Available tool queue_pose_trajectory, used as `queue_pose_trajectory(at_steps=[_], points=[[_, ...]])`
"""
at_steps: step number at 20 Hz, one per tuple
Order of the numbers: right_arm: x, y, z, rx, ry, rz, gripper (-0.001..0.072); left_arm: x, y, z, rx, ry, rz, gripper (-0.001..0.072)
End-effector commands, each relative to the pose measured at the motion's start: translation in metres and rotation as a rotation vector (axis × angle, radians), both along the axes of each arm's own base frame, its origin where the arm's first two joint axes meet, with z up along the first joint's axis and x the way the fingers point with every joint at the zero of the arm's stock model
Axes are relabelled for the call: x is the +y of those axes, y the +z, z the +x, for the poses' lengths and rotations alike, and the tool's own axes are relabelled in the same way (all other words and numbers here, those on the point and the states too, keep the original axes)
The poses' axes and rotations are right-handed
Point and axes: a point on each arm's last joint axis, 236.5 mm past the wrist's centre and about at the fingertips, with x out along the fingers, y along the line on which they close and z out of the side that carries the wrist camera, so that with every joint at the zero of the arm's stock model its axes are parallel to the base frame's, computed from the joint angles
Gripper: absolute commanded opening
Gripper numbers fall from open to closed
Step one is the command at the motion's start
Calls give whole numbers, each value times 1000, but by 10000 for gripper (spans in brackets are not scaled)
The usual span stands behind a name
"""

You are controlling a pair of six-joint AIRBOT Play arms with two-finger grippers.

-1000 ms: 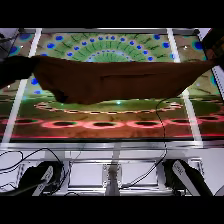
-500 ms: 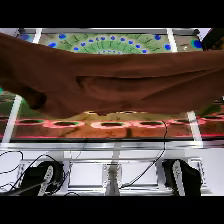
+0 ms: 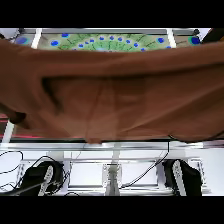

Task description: Fold the clothes and pants, and hang the long-sleeved shirts on hangers.

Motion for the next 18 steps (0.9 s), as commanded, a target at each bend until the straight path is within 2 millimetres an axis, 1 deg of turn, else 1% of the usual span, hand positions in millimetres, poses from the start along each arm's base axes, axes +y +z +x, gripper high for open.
queue_pose_trajectory(at_steps=[1, 2, 3, 4, 5, 7, 8, 9, 10, 11, 12, 13, 15, 16, 17, 18], points=[[-35, -67, 66, 254, 21, 188, 9, -2, -89, 78, 331, -44, -15, 23], [-46, -97, 92, 351, 40, 264, 9, -5, -129, 105, 461, -74, -35, 23], [-55, -129, 118, 444, 68, 342, 10, -9, -164, 127, 569, -105, -53, 23], [-61, -158, 141, 519, 99, 415, 9, -15, -199, 147, 659, -146, -55, 23], [-65, -190, 163, 596, 127, 485, 9, -23, -227, 165, 721, -188, -71, 23], [-67, -249, 197, 743, 159, 564, 9, -34, -271, 194, 797, -246, -116, 24], [-62, -276, 214, 811, 182, 587, 10, -37, -288, 206, 821, -261, -138, 24], [-55, -300, 230, 861, 202, 607, 10, -38, -303, 217, 835, -264, -155, 24], [-47, -321, 246, 895, 217, 615, 10, -38, -313, 226, 839, -259, -168, 24], [-42, -341, 263, 910, 216, 619, 10, -35, -319, 234, 834, -244, -185, 24], [-38, -357, 279, 910, 207, 619, 10, -30, -322, 242, 820, -221, -195, 24], [-37, -369, 294, 897, 186, 607, 10, -26, -322, 247, 804, -202, -198, 24], [-43, -391, 320, 864, 129, 554, 10, -22, -321, 250, 791, -187, -193, 24], [-48, -399, 327, 852, 100, 518, 10, -21, -325, 249, 803, -184, -172, 23], [-54, -406, 330, 855, 77, 483, 9, -18, -334, 243, 839, -184, -130, 23], [-59, -417, 329, 881, 59, 445, 9, -16, -348, 235, 891, -188, -76, 23]])
